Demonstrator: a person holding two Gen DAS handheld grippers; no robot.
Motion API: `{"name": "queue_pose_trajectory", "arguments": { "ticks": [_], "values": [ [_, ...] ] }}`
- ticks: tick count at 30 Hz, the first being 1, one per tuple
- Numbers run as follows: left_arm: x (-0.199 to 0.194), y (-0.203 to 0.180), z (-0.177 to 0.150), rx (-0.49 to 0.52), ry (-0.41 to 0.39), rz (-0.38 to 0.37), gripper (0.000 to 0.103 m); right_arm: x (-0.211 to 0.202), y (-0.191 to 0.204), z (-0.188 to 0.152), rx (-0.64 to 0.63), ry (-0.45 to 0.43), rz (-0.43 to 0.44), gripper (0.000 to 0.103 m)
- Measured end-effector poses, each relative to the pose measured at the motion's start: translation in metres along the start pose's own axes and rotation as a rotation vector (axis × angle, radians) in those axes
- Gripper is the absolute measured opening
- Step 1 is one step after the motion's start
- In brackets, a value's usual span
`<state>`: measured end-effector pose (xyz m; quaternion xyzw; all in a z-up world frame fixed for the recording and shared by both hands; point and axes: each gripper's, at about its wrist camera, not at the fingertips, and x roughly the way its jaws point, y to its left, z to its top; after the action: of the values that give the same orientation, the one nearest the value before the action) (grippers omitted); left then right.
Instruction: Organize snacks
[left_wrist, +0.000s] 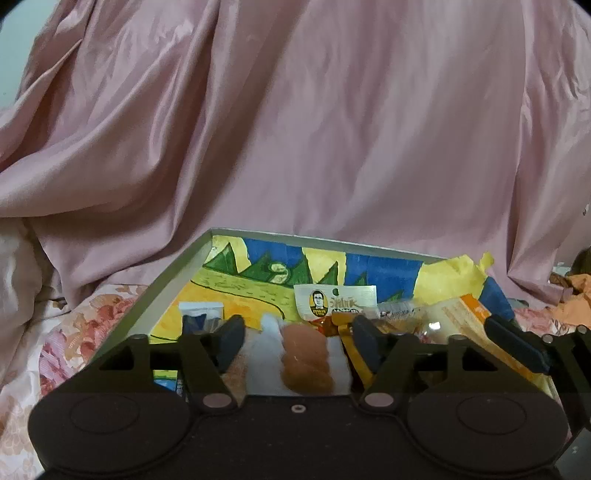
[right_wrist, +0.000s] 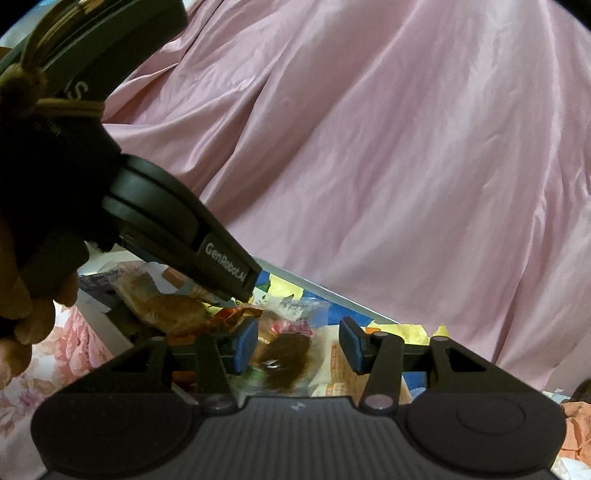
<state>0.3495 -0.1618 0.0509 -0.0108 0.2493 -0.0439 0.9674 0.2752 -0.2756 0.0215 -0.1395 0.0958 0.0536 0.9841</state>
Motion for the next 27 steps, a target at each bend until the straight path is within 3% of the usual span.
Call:
{"name": "queue_pose_trajectory", "arguments": {
  "ticks": [10,18,27],
  "values": [
    [-0.019,0.012,0.006,-0.033,-0.057,0.038,0.1,-0.003,0.0,0.003,0.003,-0.037,-0.022,0.086],
    [-0.052,0.028,-0.001,-0.094,-0.127,0.053,0.102,-0.021,-0.004,0.005,0.043,-0.084,-0.041,0.101],
    [-0.096,0.047,-0.026,-0.125,-0.15,0.083,0.102,-0.062,-0.003,0.002,0.097,-0.105,-0.029,0.103]
  ]
}}
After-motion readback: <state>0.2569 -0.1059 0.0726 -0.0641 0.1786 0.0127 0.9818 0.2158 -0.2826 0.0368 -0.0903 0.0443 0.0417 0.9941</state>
